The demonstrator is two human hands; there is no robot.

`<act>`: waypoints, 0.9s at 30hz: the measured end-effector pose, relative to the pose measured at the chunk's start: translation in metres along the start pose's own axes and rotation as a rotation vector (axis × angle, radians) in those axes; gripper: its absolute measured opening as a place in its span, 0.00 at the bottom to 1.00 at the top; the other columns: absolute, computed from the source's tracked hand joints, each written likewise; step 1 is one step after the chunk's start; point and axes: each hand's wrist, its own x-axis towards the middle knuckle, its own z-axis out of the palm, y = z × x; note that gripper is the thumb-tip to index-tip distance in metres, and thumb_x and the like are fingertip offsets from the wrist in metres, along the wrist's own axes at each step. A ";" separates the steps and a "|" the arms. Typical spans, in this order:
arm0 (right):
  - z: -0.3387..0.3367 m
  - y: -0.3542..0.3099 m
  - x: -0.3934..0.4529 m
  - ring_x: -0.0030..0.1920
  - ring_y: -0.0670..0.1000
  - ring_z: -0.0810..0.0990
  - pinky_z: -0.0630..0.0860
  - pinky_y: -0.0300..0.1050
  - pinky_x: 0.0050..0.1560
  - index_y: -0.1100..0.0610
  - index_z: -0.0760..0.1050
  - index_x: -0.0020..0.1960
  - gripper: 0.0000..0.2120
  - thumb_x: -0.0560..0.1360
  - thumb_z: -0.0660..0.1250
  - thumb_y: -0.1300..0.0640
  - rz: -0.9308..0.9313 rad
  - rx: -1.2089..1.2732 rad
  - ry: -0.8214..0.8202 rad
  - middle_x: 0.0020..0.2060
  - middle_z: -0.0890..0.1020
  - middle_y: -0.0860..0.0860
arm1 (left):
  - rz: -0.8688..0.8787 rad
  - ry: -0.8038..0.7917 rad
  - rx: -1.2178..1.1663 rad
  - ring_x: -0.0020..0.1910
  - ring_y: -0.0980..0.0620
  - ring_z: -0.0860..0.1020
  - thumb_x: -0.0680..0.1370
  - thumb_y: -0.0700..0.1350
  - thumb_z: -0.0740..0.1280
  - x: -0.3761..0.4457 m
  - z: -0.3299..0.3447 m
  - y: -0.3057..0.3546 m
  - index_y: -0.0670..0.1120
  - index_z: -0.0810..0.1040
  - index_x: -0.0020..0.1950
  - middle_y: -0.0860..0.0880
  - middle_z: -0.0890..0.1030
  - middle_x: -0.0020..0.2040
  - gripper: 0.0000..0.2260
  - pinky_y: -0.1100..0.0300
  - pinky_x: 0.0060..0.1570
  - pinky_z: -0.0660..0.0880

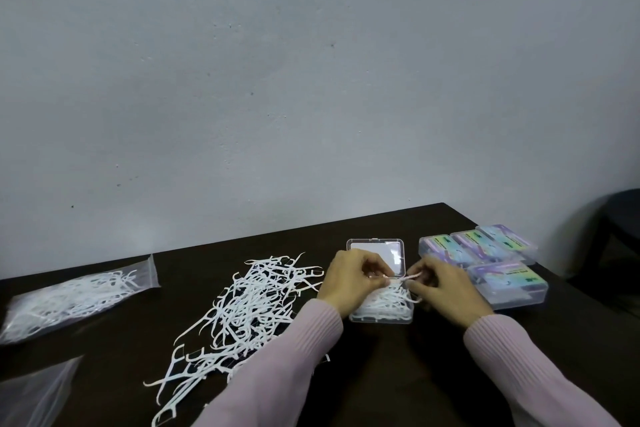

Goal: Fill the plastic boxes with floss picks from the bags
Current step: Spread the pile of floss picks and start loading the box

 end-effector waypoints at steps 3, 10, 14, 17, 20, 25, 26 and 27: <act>-0.002 0.001 -0.002 0.35 0.47 0.80 0.76 0.33 0.32 0.56 0.72 0.50 0.06 0.74 0.66 0.63 0.061 0.130 -0.062 0.41 0.79 0.52 | 0.029 -0.034 0.061 0.40 0.60 0.77 0.70 0.41 0.74 -0.003 0.006 -0.002 0.48 0.84 0.45 0.53 0.83 0.41 0.05 0.71 0.42 0.71; -0.003 0.005 -0.003 0.40 0.48 0.81 0.78 0.35 0.38 0.55 0.74 0.47 0.07 0.73 0.67 0.65 0.079 0.173 -0.063 0.41 0.80 0.51 | 0.025 0.001 -0.036 0.44 0.65 0.78 0.68 0.42 0.76 -0.007 0.007 -0.007 0.48 0.83 0.52 0.54 0.83 0.46 0.13 0.78 0.44 0.69; -0.002 0.004 -0.003 0.42 0.45 0.80 0.75 0.33 0.37 0.52 0.75 0.46 0.06 0.73 0.68 0.62 0.080 0.136 -0.057 0.43 0.80 0.47 | 0.031 0.045 -0.074 0.53 0.63 0.75 0.73 0.44 0.72 -0.011 -0.001 -0.013 0.52 0.79 0.57 0.58 0.80 0.55 0.13 0.71 0.51 0.70; -0.003 0.003 -0.004 0.43 0.44 0.80 0.76 0.34 0.40 0.50 0.75 0.45 0.07 0.72 0.70 0.60 0.080 0.095 -0.067 0.44 0.80 0.46 | 0.033 0.054 -0.073 0.55 0.59 0.75 0.75 0.44 0.70 -0.017 -0.010 -0.025 0.57 0.78 0.54 0.59 0.78 0.55 0.11 0.62 0.56 0.73; -0.003 0.003 -0.006 0.45 0.44 0.79 0.75 0.34 0.42 0.48 0.75 0.45 0.07 0.71 0.70 0.59 0.080 0.075 -0.081 0.45 0.80 0.46 | 0.019 0.023 -0.003 0.57 0.60 0.72 0.76 0.46 0.68 -0.023 -0.018 -0.038 0.59 0.76 0.56 0.59 0.76 0.55 0.11 0.59 0.61 0.70; -0.003 0.001 -0.007 0.45 0.44 0.78 0.72 0.31 0.38 0.49 0.76 0.47 0.06 0.72 0.70 0.58 0.077 0.037 -0.077 0.46 0.80 0.46 | 0.087 -0.086 0.197 0.63 0.64 0.64 0.78 0.49 0.65 -0.027 -0.020 -0.045 0.54 0.73 0.66 0.59 0.71 0.67 0.16 0.66 0.63 0.60; -0.003 0.001 -0.007 0.45 0.43 0.78 0.72 0.31 0.37 0.49 0.77 0.47 0.06 0.72 0.70 0.58 0.070 0.024 -0.071 0.46 0.80 0.46 | 0.093 -0.095 0.220 0.63 0.63 0.64 0.78 0.49 0.65 -0.027 -0.019 -0.045 0.54 0.72 0.66 0.59 0.71 0.67 0.16 0.65 0.64 0.60; -0.002 0.000 -0.007 0.44 0.43 0.78 0.71 0.30 0.36 0.50 0.78 0.48 0.06 0.72 0.70 0.59 0.061 0.012 -0.064 0.45 0.80 0.46 | 0.099 -0.099 0.241 0.63 0.63 0.65 0.78 0.49 0.64 -0.026 -0.018 -0.045 0.54 0.73 0.66 0.59 0.71 0.67 0.16 0.64 0.64 0.62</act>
